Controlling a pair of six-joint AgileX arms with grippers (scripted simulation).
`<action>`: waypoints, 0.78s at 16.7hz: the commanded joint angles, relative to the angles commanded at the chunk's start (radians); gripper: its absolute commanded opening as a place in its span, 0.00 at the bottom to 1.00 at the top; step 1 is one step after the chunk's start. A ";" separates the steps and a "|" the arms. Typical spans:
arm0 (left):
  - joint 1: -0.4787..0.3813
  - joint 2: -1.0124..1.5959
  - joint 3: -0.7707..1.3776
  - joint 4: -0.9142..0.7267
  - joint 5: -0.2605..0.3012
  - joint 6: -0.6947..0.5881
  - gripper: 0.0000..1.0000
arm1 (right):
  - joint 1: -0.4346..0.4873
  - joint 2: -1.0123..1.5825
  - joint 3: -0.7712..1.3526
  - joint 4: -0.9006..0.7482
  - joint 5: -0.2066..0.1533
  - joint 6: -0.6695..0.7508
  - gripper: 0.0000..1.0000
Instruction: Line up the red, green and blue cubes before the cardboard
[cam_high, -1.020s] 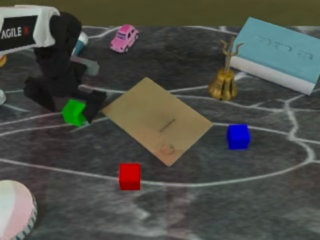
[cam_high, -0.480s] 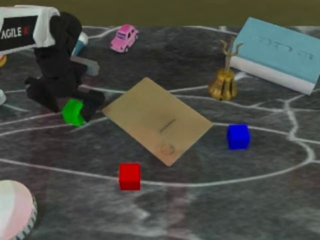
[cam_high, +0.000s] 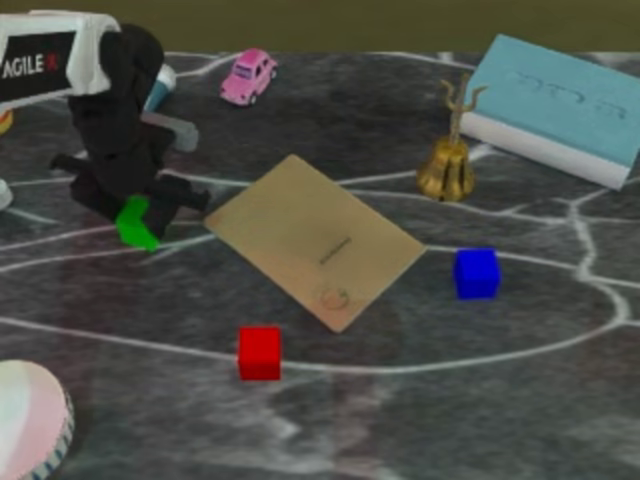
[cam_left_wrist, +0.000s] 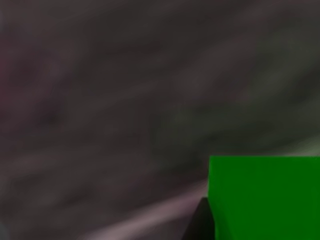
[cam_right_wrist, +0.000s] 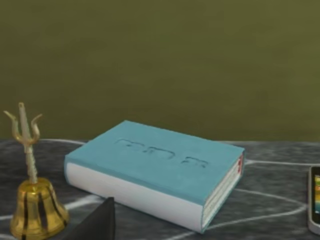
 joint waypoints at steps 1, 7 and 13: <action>0.000 0.000 0.000 0.000 0.000 0.000 0.00 | 0.000 0.000 0.000 0.000 0.000 0.000 1.00; 0.000 0.000 0.000 0.000 0.000 0.000 0.00 | 0.000 0.000 0.000 0.000 0.000 0.000 1.00; 0.007 -0.037 0.058 -0.082 0.003 -0.001 0.00 | 0.000 0.000 0.000 0.000 0.000 0.000 1.00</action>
